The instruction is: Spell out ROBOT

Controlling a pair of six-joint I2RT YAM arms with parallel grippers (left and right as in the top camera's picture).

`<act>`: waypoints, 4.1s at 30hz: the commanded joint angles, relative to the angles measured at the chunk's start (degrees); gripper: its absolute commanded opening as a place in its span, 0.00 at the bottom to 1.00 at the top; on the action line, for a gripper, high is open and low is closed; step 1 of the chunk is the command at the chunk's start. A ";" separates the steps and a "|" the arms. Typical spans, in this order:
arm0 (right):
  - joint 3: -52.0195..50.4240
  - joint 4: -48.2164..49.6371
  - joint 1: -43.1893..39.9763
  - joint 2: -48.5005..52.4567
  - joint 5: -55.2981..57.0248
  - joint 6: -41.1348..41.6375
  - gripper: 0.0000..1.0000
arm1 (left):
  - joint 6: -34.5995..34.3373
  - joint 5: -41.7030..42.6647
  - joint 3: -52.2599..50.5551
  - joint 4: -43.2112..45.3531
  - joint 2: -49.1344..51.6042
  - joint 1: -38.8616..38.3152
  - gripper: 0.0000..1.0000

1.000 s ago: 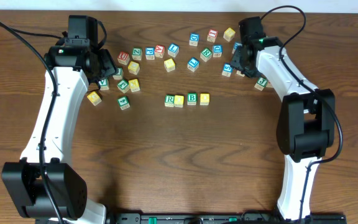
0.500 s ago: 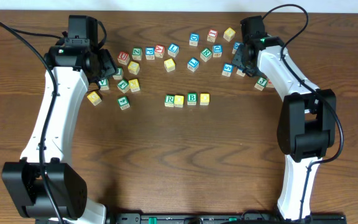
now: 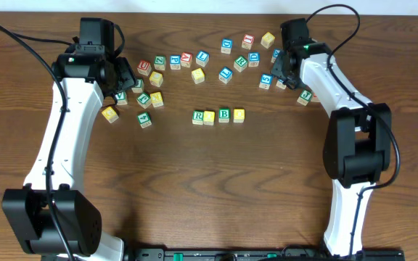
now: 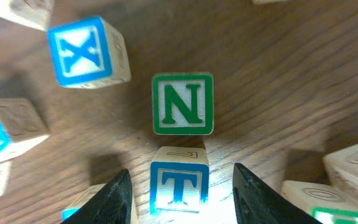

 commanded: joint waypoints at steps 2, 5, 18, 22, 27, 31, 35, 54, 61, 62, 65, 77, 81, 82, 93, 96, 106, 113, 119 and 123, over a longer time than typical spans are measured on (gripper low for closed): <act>0.46 0.04 -0.33 3.21 -1.11 0.17 0.47 | -0.46 -0.76 0.57 0.02 -0.85 0.09 0.71; 0.46 0.70 -0.35 3.21 -1.09 0.15 0.46 | -0.48 -0.76 0.57 0.02 -0.85 0.09 0.71; 0.48 0.76 -0.35 2.95 -1.05 0.13 0.24 | -0.48 -0.76 0.57 0.55 -0.85 0.09 0.71; 0.48 0.15 -0.35 1.95 -1.07 -0.31 0.21 | -0.48 -0.76 0.57 0.66 -0.85 0.09 0.71; 0.48 -1.53 -0.31 -2.69 -1.84 -3.80 0.19 | -0.48 -0.74 0.57 0.66 -0.85 0.09 0.71; 0.48 -3.98 -0.04 -7.28 -3.76 -8.35 0.20 | -0.48 -0.74 0.57 0.66 -0.85 0.09 0.71; 0.48 -7.93 0.76 -11.30 -5.18 -9.11 0.20 | -0.48 -0.74 0.57 0.66 -0.85 0.09 0.71; 0.31 -18.95 12.39 -4.68 -10.10 -12.02 0.20 | -0.50 -0.72 0.52 0.61 -0.85 0.07 0.71; 0.31 -19.15 12.41 -3.06 -8.61 -12.04 0.20 | -0.52 -0.72 -0.28 0.63 -0.85 0.07 0.71; 0.31 -19.21 12.41 -3.06 -7.93 -12.07 0.20 | -0.52 -0.72 -0.31 0.63 -0.85 0.07 0.71; 0.28 -19.65 12.44 -2.97 -6.49 -12.07 0.21 | -0.55 -0.70 -0.31 0.63 -0.85 0.07 0.71; -2.86 -19.12 12.74 -1.40 -6.64 -10.51 0.21 | -0.70 0.35 -0.42 0.63 -0.85 0.07 0.71; -3.43 -18.25 12.70 -1.40 -6.88 -10.62 0.24 | -0.70 0.37 -0.42 0.66 -0.85 0.07 0.71; -3.43 -18.18 12.70 -1.40 -6.88 -10.86 0.24 | -0.70 0.37 -0.42 0.66 -0.85 0.07 0.71; -3.34 -17.99 12.26 -1.42 -8.37 -11.21 0.43 | -0.70 1.88 -0.83 0.66 -0.85 0.02 0.71; -2.51 -18.05 11.30 -2.14 -10.16 -11.23 0.41 | -0.66 2.78 -0.83 0.63 -0.85 0.02 0.71; -2.38 -18.86 4.76 -10.56 -10.84 -9.99 0.42 | -0.48 6.19 -1.09 0.00 -0.83 -0.76 0.66; -5.35 -22.10 3.58 -10.29 -14.21 -12.11 0.36 | -0.48 6.47 -1.92 -0.59 1.22 -2.05 0.61; -11.56 -20.63 3.91 -10.32 -14.29 -10.88 0.06 | -0.48 7.89 -1.92 -1.51 3.89 -5.11 0.47; -15.41 -17.29 3.96 -10.29 -15.63 -9.84 0.01 | -0.48 7.89 -1.92 -1.99 5.90 -7.91 0.29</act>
